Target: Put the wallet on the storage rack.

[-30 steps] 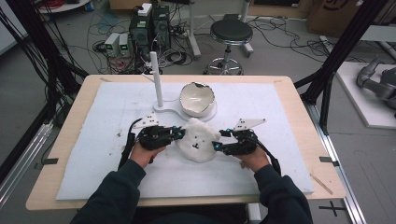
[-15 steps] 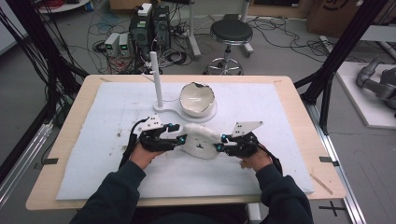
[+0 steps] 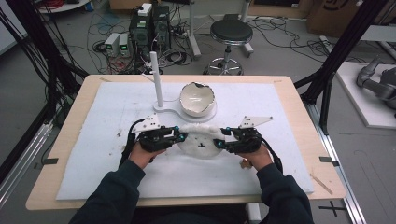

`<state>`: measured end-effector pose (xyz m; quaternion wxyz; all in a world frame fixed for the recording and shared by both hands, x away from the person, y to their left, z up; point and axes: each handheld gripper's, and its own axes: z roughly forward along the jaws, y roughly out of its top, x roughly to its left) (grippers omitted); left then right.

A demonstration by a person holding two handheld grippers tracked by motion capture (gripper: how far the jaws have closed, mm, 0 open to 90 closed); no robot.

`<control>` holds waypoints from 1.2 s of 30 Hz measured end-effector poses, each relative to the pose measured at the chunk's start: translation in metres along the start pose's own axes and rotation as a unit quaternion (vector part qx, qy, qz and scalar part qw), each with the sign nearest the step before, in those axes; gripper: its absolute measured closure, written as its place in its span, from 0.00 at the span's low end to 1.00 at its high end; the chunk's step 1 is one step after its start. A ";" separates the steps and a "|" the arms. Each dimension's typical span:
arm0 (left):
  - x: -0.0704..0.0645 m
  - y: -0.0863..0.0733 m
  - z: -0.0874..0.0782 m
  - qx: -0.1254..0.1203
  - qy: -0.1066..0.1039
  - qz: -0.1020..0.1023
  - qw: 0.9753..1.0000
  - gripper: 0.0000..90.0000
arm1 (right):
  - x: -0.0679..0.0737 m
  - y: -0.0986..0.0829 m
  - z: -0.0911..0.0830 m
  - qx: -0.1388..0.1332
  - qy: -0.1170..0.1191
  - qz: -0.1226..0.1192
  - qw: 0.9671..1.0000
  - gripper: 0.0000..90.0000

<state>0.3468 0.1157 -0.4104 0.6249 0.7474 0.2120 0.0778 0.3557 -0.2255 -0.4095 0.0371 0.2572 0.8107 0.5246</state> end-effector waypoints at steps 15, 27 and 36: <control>0.011 -0.006 -0.002 0.058 0.081 -0.037 0.994 0.52 | 0.002 0.004 -0.004 0.019 0.000 -0.030 0.999 0.81; 0.042 -0.003 -0.065 0.041 0.188 -0.044 0.980 0.47 | -0.005 0.047 -0.021 0.011 -0.089 -0.066 0.994 0.81; 0.058 -0.012 -0.094 0.037 0.236 -0.064 0.969 0.23 | -0.001 0.114 -0.024 0.038 -0.136 -0.153 0.978 0.81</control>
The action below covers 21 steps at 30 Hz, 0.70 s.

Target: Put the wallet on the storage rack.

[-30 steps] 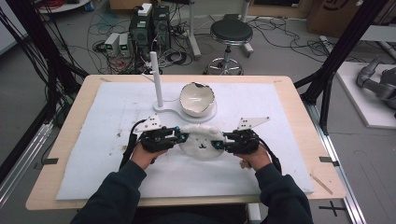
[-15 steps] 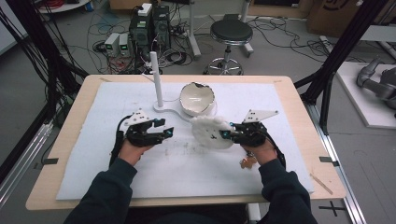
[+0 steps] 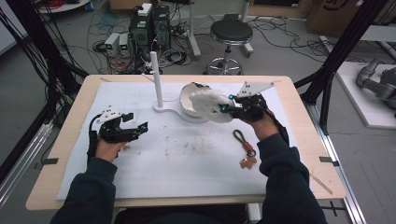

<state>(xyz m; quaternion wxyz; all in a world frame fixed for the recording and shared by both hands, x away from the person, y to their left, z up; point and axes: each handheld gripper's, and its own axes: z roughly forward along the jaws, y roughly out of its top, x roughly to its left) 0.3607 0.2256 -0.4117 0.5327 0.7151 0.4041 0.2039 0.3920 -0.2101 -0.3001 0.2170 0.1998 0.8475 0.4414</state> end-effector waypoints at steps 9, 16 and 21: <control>-0.001 -0.002 0.004 0.010 -0.010 -0.002 1.000 0.24 | -0.017 0.051 0.025 0.067 -0.031 -0.061 0.995 0.81; 0.000 -0.003 0.004 0.008 -0.011 -0.006 1.000 0.24 | -0.021 0.071 0.054 0.127 -0.055 -0.114 0.984 0.81; -0.001 -0.003 0.004 0.007 -0.012 -0.007 1.000 0.24 | -0.020 0.078 0.075 0.167 -0.070 -0.148 0.972 0.81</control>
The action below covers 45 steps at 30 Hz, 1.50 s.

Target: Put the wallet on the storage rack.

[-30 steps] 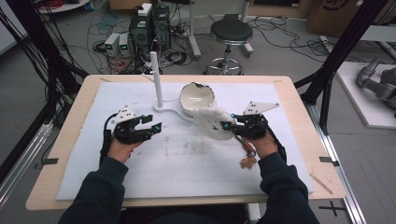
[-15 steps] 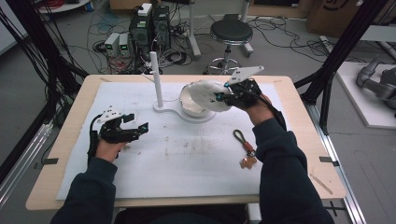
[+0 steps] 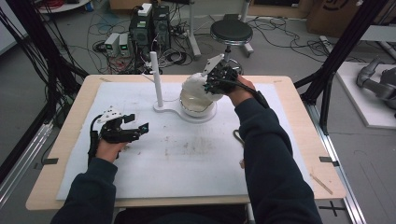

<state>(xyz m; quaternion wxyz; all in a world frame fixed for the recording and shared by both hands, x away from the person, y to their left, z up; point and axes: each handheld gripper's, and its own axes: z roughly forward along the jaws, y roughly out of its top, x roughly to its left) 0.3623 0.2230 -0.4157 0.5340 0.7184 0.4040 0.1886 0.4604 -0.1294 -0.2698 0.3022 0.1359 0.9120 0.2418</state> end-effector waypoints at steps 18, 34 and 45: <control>0.000 -0.002 0.000 0.002 -0.002 -0.002 1.000 0.24 | 0.022 0.010 0.064 0.056 0.011 -0.028 0.998 0.81; 0.001 -0.002 -0.001 -0.005 -0.005 -0.009 1.000 0.24 | 0.011 -0.040 0.049 -0.074 0.035 0.159 0.984 0.49; 0.002 -0.001 -0.003 -0.028 -0.002 -0.011 1.000 0.24 | 0.006 -0.104 0.008 -0.104 0.039 0.244 0.964 0.34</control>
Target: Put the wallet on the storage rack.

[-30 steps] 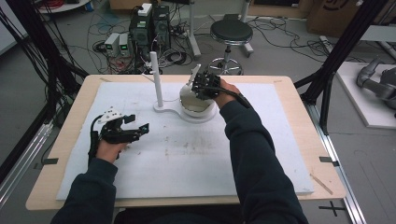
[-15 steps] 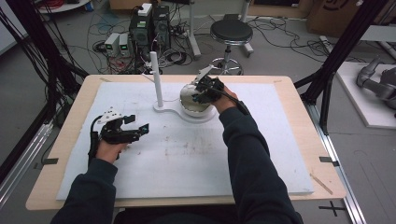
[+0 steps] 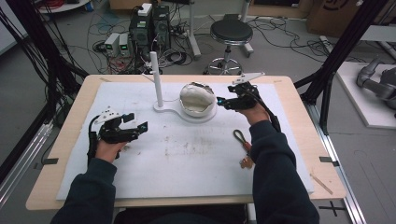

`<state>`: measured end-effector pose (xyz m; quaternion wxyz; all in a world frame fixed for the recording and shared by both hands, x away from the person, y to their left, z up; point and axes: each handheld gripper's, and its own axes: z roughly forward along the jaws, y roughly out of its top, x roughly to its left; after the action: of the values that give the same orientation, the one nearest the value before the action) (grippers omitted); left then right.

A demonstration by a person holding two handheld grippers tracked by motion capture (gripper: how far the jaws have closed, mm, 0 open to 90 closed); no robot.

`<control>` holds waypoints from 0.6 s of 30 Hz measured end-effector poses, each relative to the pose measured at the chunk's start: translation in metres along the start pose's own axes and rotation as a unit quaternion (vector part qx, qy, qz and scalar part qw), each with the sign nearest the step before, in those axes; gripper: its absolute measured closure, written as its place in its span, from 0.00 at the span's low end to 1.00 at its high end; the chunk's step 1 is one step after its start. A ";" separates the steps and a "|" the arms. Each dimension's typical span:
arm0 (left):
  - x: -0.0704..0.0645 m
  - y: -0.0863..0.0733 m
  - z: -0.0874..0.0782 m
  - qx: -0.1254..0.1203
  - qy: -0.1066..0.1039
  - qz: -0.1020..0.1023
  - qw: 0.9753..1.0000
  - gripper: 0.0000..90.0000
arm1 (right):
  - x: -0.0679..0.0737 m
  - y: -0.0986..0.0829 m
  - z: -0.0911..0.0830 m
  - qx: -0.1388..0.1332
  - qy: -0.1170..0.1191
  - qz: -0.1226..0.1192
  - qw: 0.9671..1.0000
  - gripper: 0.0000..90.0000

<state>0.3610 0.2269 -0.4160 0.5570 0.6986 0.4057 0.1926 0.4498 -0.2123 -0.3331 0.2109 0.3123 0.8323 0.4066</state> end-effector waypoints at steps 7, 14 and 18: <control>0.002 0.004 -0.001 -0.017 0.000 0.003 1.000 0.24 | 0.000 -0.036 -0.034 -0.041 -0.013 0.020 0.999 0.29; 0.002 0.004 0.003 -0.015 0.000 0.004 1.000 0.24 | 0.002 -0.075 -0.059 -0.057 -0.026 0.044 0.997 0.25; 0.000 0.004 0.003 -0.012 -0.001 0.008 1.000 0.24 | 0.002 -0.098 -0.068 -0.060 -0.033 0.062 0.996 0.25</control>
<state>0.3648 0.2251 -0.4127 0.5640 0.6956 0.3972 0.2008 0.3727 -0.2943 -0.3728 0.2310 0.3637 0.7778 0.4575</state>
